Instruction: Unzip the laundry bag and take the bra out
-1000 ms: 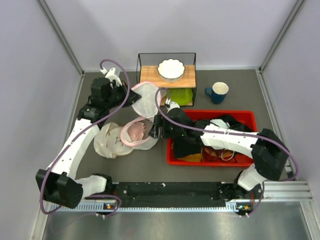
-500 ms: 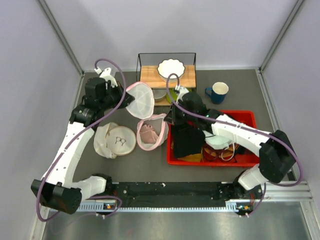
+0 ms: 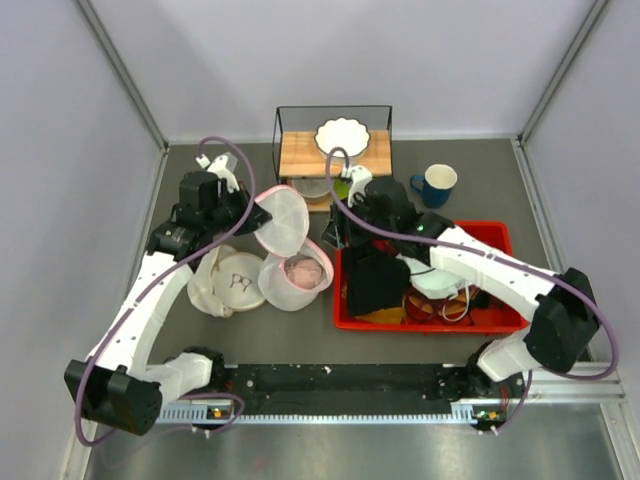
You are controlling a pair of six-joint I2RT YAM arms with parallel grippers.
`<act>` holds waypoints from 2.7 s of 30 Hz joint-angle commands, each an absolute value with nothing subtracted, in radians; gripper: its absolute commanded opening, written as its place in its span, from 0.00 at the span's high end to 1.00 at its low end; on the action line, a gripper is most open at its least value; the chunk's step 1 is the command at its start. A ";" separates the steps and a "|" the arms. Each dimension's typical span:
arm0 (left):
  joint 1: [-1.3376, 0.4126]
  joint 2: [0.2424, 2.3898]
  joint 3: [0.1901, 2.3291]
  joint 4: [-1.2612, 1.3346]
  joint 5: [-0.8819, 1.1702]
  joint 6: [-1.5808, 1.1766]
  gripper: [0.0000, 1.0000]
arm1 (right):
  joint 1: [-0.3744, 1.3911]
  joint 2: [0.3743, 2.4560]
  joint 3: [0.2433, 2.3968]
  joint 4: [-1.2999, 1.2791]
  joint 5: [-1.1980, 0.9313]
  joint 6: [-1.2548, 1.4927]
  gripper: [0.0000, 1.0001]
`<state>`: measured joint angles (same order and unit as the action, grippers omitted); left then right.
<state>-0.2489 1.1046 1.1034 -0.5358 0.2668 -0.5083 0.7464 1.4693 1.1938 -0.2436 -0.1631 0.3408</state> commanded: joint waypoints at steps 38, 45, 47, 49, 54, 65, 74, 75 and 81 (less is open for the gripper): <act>-0.212 0.902 0.900 -0.492 0.153 -0.600 1.00 | 0.992 1.723 1.263 -0.170 -0.003 0.385 1.00; -0.190 0.911 0.871 -0.505 0.137 -0.575 1.00 | 0.991 1.431 1.210 -0.167 -0.005 0.357 1.00; -0.189 0.917 0.868 -0.508 0.129 -0.575 1.00 | 0.992 1.381 1.213 -0.173 -0.003 0.351 1.00; -0.187 0.917 0.867 -0.509 0.123 -0.575 1.00 | 0.991 1.365 1.216 -0.176 0.026 0.353 1.00; -0.186 0.923 0.871 -0.512 0.121 -0.571 1.00 | 0.989 1.336 1.210 -0.155 0.072 0.380 1.00; -0.186 0.930 0.885 -0.515 0.127 -0.561 1.00 | 0.893 1.154 1.292 -0.213 0.152 0.431 1.00; -0.186 0.953 0.936 -0.543 0.150 -0.529 1.00 | 0.813 0.941 1.201 -0.353 0.357 0.402 1.00; -0.186 0.953 0.937 -0.540 0.147 -0.528 1.00 | 0.811 0.905 1.197 -0.371 0.373 0.397 1.00; -0.184 0.959 0.962 -0.540 0.140 -0.520 1.00 | 0.810 0.793 1.213 -0.550 0.486 0.411 1.00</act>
<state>-0.1905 0.9585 0.9077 -0.5537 0.1406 -0.5430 0.8192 0.8478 1.2018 -0.4229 0.3695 0.4122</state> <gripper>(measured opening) 0.027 0.033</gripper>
